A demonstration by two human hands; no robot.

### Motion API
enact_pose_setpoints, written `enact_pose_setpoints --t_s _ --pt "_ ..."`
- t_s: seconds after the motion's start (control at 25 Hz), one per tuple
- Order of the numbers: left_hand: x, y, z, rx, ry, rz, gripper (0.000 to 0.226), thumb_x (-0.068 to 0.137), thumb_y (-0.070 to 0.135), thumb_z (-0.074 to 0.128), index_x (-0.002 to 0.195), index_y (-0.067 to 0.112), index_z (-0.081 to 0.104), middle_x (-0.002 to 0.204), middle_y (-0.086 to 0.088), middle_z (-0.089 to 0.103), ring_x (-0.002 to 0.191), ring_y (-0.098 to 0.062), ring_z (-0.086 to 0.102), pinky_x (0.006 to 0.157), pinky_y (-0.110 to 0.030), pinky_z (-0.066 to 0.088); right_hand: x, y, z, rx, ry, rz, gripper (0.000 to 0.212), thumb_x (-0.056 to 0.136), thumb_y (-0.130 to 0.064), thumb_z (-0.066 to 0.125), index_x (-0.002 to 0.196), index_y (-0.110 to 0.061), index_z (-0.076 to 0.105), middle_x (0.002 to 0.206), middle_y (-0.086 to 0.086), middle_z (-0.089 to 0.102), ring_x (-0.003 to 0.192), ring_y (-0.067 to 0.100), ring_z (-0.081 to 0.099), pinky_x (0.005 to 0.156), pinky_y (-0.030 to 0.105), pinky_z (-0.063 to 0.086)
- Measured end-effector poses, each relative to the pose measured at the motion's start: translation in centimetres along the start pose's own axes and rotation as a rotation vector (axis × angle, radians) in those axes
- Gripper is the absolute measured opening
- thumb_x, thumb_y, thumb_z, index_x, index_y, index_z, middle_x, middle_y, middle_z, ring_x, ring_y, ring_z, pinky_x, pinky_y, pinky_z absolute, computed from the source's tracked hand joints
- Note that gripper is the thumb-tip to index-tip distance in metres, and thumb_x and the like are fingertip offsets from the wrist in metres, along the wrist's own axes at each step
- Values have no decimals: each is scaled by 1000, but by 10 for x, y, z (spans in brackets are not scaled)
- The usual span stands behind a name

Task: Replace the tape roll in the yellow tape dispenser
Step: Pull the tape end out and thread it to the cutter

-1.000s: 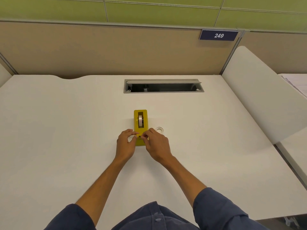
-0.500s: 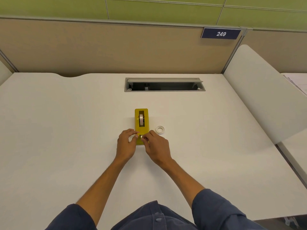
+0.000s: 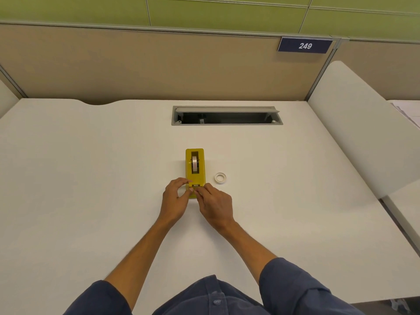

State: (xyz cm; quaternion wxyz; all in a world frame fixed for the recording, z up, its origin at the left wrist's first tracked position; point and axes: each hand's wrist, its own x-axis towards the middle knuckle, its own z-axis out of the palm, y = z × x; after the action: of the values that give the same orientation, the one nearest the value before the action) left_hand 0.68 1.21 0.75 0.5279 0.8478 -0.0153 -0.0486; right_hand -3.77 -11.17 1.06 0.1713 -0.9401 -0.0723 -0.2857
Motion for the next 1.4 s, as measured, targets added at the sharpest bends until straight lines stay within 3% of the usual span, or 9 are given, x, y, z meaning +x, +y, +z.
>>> enact_pose_setpoints --t_s 0.4,0.76,1.16,1.32,1.4 --pt "3 -1 -3 37 3 81 25 88 20 63 112 14 63 129 -11 58 118 -25 53 95 -30 41 -2 8 11 -2 62 -32 16 76 -19 82 87 -11 74 76 4 73 49 19 63 40 23 51" --pt "0 -5 -5 334 40 315 27 90 26 58 113 11 63 125 -12 60 116 -25 54 95 -32 43 -3 10 15 -12 45 -12 14 77 -21 81 87 -14 75 78 1 74 51 20 65 41 23 52" --pt "0 -10 -5 461 58 361 31 88 29 61 115 12 62 126 -11 61 116 -27 57 91 -33 47 -9 10 10 24 32 -10 12 79 -20 79 88 -15 75 81 -1 76 54 19 67 42 24 51" --pt "-2 -12 -4 473 61 348 35 89 29 61 119 11 61 129 -13 60 118 -28 56 92 -38 49 -8 15 6 74 52 36 17 82 -31 75 92 -17 73 81 -3 74 55 14 65 46 17 43" --pt "-2 -11 -3 472 59 342 36 89 30 60 119 11 60 130 -13 59 118 -29 56 92 -39 49 -6 18 4 73 19 125 25 85 -36 71 102 -18 71 92 -3 73 64 14 67 47 20 46"
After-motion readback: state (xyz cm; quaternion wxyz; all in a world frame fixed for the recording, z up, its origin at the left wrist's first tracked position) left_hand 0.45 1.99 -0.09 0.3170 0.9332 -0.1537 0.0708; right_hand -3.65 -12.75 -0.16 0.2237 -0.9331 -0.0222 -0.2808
